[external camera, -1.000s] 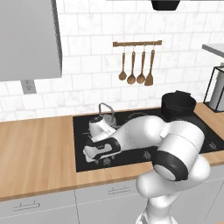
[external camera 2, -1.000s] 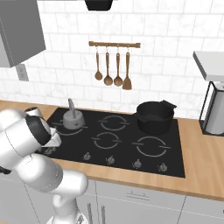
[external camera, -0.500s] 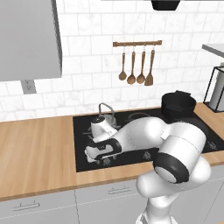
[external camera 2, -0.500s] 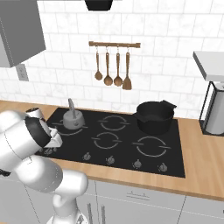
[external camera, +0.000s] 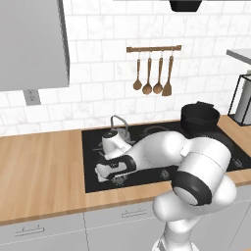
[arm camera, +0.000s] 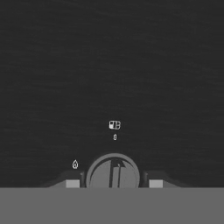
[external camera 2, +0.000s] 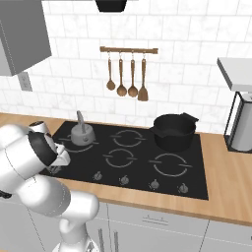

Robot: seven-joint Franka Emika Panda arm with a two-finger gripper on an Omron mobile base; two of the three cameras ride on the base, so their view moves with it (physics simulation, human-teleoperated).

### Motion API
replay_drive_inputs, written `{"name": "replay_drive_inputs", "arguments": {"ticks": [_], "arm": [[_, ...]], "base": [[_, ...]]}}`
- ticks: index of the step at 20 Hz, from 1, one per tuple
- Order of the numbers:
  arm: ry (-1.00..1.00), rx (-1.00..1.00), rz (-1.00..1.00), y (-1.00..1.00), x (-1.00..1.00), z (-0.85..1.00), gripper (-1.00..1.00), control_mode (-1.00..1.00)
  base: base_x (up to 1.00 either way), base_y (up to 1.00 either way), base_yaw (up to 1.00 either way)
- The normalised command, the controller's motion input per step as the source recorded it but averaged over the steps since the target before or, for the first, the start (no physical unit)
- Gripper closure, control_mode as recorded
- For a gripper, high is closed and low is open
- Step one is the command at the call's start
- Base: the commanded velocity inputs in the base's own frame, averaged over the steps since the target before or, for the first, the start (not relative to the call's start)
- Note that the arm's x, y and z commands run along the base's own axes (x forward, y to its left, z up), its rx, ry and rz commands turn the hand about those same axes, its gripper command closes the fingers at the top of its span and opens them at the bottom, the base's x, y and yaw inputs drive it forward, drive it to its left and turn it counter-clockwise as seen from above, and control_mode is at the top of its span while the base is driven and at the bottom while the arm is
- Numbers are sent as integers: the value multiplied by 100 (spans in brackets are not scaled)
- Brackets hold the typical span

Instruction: Pick the kettle from the counter and place it on a stove burner. Then turn the burner on.

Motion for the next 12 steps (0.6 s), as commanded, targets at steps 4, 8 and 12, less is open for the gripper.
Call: {"name": "replay_drive_inputs", "arguments": {"ticks": [4,8,12], "arm": [[0,0,24,0,-3,0,100,-100],[-4,0,42,1,-10,0,100,-100],[-3,0,38,0,-12,0,100,-100]], "base": [[0,0,0],[0,0,0],[0,0,0]]}}
